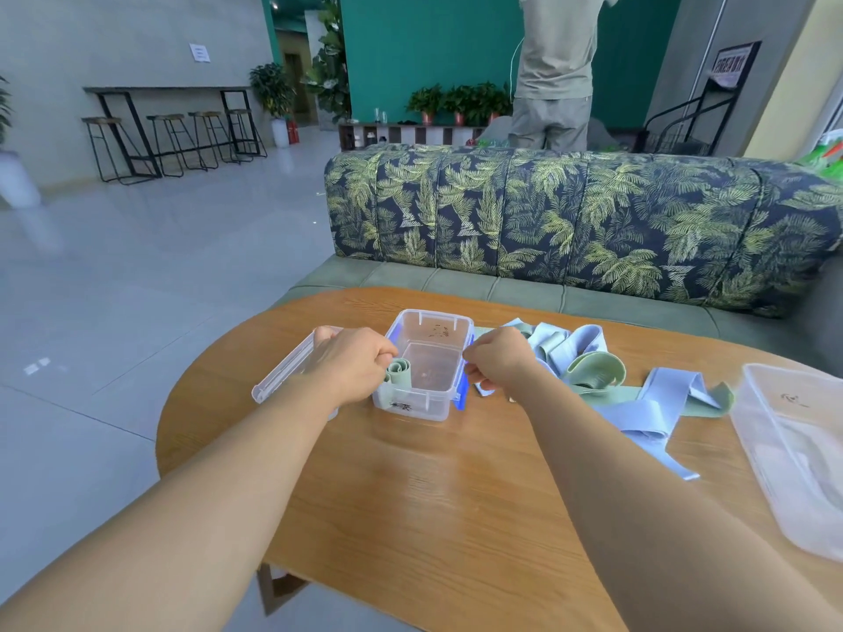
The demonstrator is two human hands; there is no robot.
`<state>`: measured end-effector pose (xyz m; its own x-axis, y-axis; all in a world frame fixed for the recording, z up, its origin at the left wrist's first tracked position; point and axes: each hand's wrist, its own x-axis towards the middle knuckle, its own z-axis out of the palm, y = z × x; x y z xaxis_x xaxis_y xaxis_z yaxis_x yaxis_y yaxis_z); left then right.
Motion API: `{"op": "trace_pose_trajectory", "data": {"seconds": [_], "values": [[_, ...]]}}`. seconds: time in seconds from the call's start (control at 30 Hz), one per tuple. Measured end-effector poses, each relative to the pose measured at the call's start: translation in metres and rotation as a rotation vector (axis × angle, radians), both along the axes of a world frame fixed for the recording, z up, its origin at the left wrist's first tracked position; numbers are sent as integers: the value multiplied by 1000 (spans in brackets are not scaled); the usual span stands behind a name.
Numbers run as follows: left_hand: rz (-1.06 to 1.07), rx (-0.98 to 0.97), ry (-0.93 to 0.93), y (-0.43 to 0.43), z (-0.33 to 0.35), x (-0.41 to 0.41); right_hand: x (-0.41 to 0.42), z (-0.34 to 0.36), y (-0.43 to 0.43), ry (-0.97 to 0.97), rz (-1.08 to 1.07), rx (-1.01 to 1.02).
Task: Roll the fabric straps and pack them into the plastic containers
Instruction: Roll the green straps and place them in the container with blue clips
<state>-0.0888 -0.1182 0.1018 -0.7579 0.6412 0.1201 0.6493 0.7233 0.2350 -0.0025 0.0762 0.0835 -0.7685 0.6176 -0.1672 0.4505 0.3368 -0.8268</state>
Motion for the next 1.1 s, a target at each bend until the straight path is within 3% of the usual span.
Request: {"op": "trace_pose_trajectory", "data": {"seconds": [0.27, 0.67, 0.77, 0.97, 1.1], "values": [[-120, -6, -192, 28, -46, 77, 82, -22, -6, 25, 3, -113], [-207, -257, -367, 98, -68, 118, 159, -43, 57, 72, -149, -156], [-213, -350, -365, 111, -74, 118, 157, -44, 72, 67, -143, -62], [-205, -436, -329, 122, -79, 110, 135, -39, 116, -104, -308, 366], [-197, -475, -317, 126, -82, 107, 101, -47, 137, -226, -155, 503]]}}
